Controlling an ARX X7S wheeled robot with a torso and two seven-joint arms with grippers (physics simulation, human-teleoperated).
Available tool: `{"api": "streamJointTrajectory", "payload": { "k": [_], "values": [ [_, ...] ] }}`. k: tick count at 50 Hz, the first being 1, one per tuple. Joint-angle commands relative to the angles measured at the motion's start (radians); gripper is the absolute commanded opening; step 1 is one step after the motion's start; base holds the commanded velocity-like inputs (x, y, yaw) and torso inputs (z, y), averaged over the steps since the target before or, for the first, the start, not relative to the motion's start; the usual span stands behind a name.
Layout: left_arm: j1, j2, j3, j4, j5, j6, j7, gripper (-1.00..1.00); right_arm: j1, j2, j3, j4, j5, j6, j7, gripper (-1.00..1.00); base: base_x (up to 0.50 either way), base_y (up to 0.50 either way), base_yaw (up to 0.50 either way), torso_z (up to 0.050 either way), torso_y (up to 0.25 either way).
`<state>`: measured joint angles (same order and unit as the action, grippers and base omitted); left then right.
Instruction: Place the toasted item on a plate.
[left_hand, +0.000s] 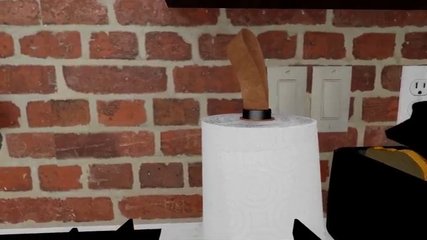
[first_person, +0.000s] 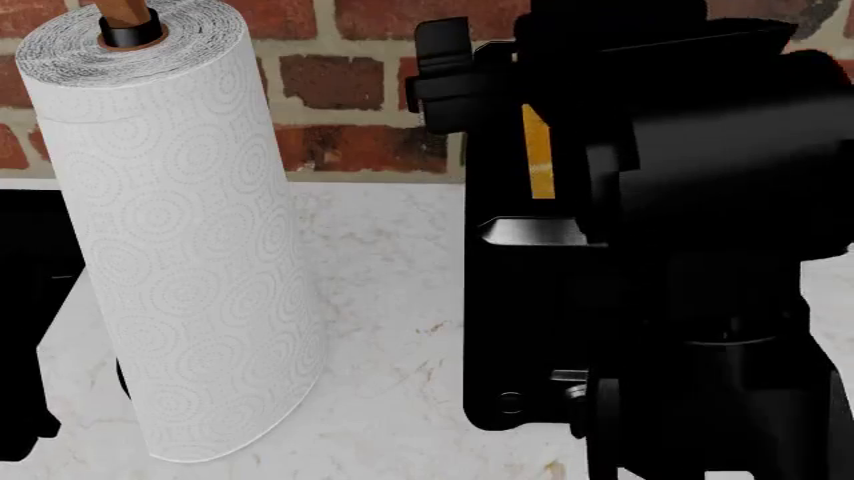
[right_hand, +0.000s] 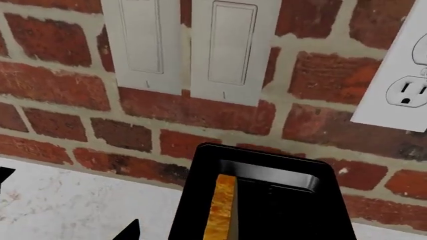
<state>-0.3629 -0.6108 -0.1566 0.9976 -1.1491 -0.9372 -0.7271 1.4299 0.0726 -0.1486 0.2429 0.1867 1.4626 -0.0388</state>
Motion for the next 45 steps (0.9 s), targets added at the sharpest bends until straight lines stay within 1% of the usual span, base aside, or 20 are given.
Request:
{"api": "streamJointTrajectory", "payload": {
  "k": [1, 6, 12, 22, 39, 40, 45],
  "values": [
    [-0.018, 0.026, 0.007, -0.016, 0.048, -0.008, 0.041, 1.00, 0.026, 0.005, -0.043, 0.101, -0.010, -0.051, -0.003, 1.00, 0.00, 0.00, 0.00, 0.000, 0.000],
    [-0.010, 0.024, 0.006, -0.020, 0.051, 0.003, 0.048, 1.00, -0.002, 0.012, -0.053, 0.142, -0.014, -0.076, 0.002, 1.00, 0.00, 0.00, 0.00, 0.000, 0.000],
    [-0.007, 0.021, 0.008, -0.024, 0.056, 0.012, 0.051, 1.00, -0.013, 0.015, -0.067, 0.224, -0.018, -0.142, -0.001, 1.00, 0.00, 0.00, 0.00, 0.000, 0.000],
    [-0.003, 0.020, 0.019, -0.033, 0.068, 0.022, 0.055, 1.00, -0.037, 0.014, -0.096, 0.284, -0.013, -0.200, -0.016, 1.00, 0.00, 0.00, 0.00, 0.000, 0.000],
    [0.006, 0.015, 0.030, -0.036, 0.078, 0.038, 0.054, 1.00, -0.088, 0.028, -0.114, 0.298, -0.005, -0.248, -0.015, 1.00, 0.00, 0.00, 0.00, 0.000, -0.003],
    [0.006, 0.014, 0.030, -0.036, 0.078, 0.039, 0.054, 1.00, -0.088, 0.029, -0.117, 0.295, -0.004, -0.248, -0.017, -1.00, 0.00, 0.00, 0.00, 0.000, 0.000],
    [0.012, 0.013, 0.031, -0.038, 0.083, 0.046, 0.056, 1.00, -0.081, 0.028, -0.119, 0.297, -0.004, -0.263, -0.011, -1.00, 0.00, 0.00, 0.00, 0.000, -0.004]
  ]
}}
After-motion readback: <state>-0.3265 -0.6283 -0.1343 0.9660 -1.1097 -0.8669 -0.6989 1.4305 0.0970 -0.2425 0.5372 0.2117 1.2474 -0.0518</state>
